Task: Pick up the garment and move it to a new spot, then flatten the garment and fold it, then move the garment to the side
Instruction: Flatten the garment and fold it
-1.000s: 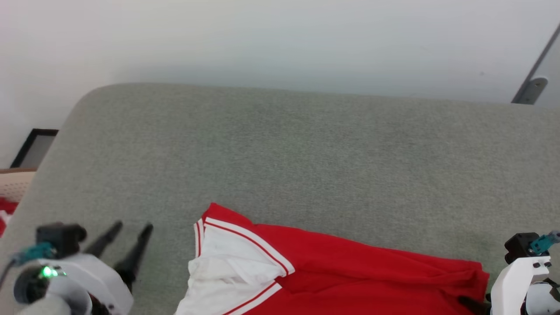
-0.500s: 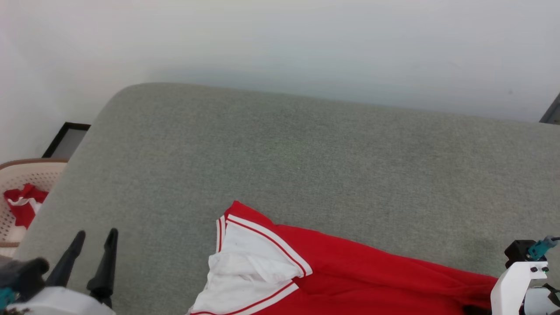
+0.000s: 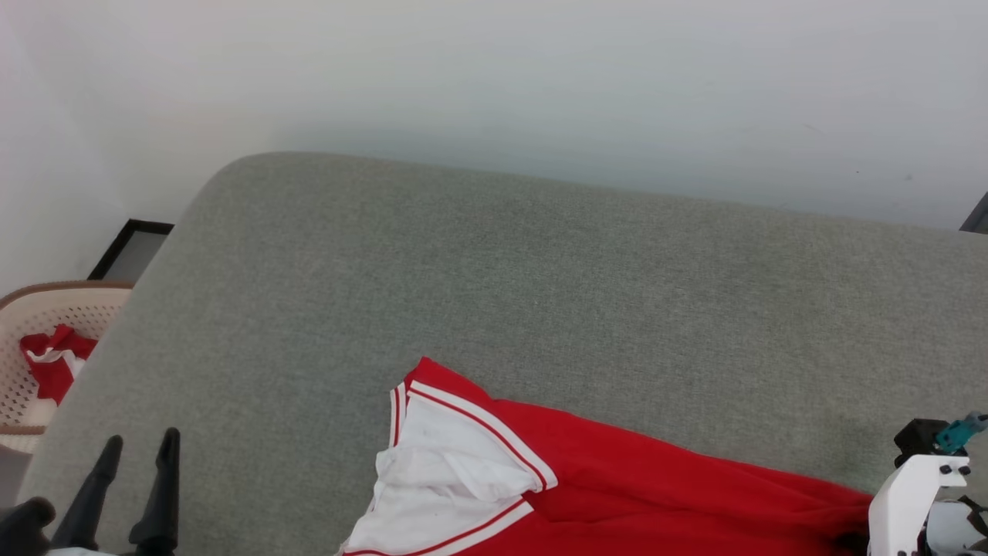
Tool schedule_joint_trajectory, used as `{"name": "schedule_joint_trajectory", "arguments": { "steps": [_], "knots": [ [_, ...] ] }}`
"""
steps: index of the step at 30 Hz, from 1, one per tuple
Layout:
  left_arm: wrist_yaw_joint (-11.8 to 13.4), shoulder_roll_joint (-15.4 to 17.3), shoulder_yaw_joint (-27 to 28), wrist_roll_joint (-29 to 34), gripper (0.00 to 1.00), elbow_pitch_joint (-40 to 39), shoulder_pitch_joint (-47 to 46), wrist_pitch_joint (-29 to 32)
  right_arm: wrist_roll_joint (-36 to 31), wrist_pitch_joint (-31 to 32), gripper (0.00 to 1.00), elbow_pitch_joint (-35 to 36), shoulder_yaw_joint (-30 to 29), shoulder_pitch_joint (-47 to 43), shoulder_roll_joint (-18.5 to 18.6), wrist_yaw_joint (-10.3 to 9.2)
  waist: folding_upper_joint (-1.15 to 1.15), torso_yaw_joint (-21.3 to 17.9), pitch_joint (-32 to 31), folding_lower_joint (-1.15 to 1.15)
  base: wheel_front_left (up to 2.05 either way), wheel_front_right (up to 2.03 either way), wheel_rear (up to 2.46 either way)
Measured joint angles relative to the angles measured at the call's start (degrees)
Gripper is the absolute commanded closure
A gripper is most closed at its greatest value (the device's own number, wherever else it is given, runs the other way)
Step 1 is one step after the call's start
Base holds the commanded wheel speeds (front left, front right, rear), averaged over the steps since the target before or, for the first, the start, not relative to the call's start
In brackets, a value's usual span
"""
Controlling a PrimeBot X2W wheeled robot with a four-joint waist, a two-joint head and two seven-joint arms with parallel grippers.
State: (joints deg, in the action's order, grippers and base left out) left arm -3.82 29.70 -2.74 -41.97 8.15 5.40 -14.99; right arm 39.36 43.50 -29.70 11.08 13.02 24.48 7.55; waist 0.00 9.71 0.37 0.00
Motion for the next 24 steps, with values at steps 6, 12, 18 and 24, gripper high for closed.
{"name": "schedule_joint_trajectory", "arguments": {
  "steps": [6, 12, 18, 24],
  "knots": [
    [-1.52, -1.31, 1.6, 1.18, 0.0, 0.11, 0.69, 0.0, 0.42, -1.43, 1.0, -1.16, -1.97, 0.58, 2.25, 0.04, 0.0, -1.09, -0.19, 0.0, 0.0, 0.0, 0.0],
    [-2.14, -1.87, 2.12, 1.72, 0.0, 0.13, 0.86, 0.0, -0.08, -1.89, 1.0, -3.16, -4.71, 0.63, 5.13, 0.0, 0.0, -2.34, -0.12, 0.0, 0.0, 0.0, 0.0],
    [-2.75, -1.96, 2.3, 2.15, 0.0, 0.16, 0.71, 0.0, -1.05, -2.13, 1.0, -4.72, -6.13, 1.73, 7.75, -0.01, 0.0, -4.02, 0.15, 0.0, 0.0, 0.0, 0.0],
    [-3.01, -1.92, 2.5, 2.14, 0.0, 0.38, 0.69, 0.0, -0.85, -1.32, 1.0, 0.55, -4.05, 1.88, 8.89, -0.01, 0.0, -5.64, 0.23, 0.0, 0.0, 0.0, 0.0]
  ]
}}
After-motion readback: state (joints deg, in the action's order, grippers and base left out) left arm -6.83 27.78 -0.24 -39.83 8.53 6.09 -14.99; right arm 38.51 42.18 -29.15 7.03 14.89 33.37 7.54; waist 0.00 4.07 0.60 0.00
